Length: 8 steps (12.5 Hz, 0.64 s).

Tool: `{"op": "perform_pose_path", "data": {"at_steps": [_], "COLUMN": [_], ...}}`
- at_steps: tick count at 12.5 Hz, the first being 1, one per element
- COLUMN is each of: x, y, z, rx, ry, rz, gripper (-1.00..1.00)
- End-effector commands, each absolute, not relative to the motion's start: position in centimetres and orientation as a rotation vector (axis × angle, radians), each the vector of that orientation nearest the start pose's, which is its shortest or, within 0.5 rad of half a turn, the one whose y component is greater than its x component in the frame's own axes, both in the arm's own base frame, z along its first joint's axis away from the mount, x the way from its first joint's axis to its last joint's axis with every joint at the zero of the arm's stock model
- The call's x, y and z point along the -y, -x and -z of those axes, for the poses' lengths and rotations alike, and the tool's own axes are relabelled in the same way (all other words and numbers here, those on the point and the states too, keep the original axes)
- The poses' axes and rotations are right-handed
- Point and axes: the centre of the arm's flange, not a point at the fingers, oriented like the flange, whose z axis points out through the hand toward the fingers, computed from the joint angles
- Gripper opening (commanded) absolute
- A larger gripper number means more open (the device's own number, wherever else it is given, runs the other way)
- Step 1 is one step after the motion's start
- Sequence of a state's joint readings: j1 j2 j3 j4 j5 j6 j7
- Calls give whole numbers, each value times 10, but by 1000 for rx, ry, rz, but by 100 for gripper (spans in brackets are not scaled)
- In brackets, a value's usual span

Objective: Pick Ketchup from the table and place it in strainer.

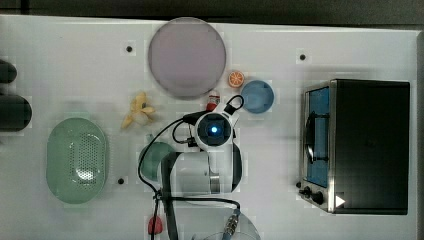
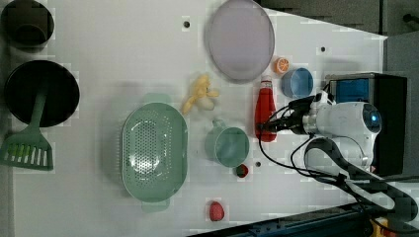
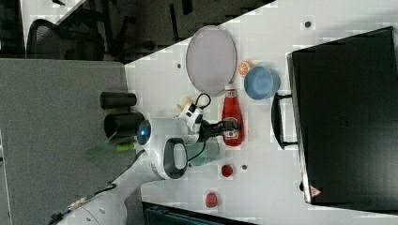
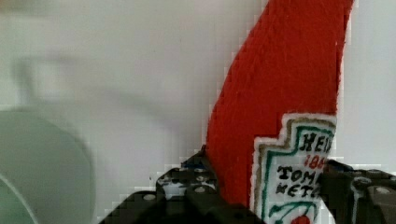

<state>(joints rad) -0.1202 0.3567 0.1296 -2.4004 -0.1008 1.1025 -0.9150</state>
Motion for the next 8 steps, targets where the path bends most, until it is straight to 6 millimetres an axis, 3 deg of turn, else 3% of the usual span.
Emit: {"op": "perform_pose_path", "data": {"at_steps": [1,5,8], "x": [-8,-22,-59], "y": [-503,-505,-504], "z": [-209,-305,-376], "rx": [365,348,402], "ry": [3130,3170,3192], "rz": [-16,-83,-94], "gripper": [25,25,25]}}
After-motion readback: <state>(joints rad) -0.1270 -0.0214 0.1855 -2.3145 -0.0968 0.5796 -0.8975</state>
